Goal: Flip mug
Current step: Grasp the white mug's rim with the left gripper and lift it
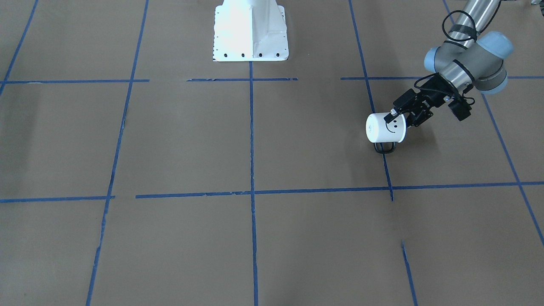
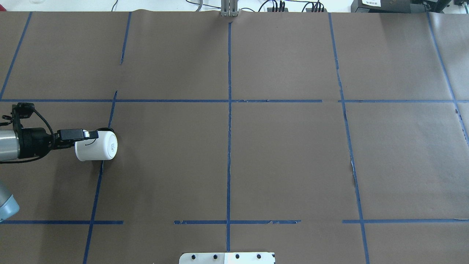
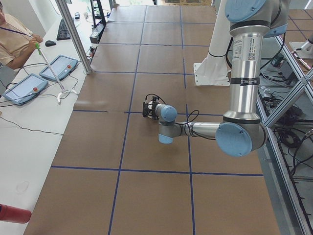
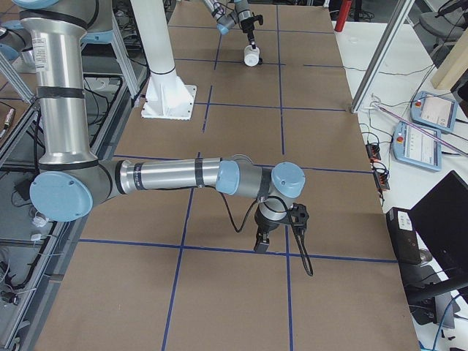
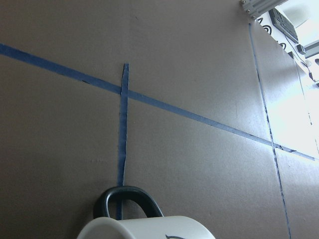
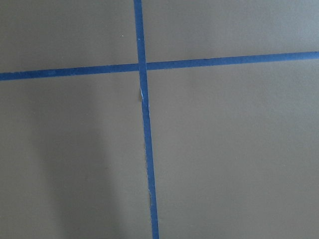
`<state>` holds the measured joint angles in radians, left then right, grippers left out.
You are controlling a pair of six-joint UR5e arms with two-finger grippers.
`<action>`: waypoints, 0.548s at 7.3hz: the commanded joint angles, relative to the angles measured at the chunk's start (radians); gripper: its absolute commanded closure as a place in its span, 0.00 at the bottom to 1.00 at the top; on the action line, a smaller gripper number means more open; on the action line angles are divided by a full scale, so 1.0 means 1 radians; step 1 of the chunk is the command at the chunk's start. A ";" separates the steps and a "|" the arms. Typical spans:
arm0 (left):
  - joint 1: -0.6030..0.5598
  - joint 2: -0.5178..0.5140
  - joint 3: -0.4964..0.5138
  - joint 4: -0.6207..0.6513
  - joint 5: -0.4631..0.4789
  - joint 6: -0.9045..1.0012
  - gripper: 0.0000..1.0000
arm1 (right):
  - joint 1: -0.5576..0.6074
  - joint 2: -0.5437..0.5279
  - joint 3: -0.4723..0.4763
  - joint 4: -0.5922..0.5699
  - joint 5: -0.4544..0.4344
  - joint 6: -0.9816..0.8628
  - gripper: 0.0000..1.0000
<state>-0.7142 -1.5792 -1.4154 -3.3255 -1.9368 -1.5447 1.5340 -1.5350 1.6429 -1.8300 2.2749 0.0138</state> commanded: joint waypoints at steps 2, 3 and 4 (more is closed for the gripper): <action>0.003 -0.011 0.000 -0.032 -0.269 -0.006 1.00 | 0.000 0.000 0.000 0.000 0.000 0.000 0.00; -0.007 -0.037 -0.002 -0.034 -0.269 -0.038 1.00 | 0.000 0.000 0.000 0.000 0.000 0.000 0.00; -0.033 -0.103 -0.005 -0.034 -0.269 -0.126 1.00 | 0.000 0.000 0.000 0.000 0.000 0.000 0.00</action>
<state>-0.7231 -1.6224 -1.4171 -3.3584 -2.1921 -1.5926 1.5340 -1.5355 1.6429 -1.8301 2.2749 0.0138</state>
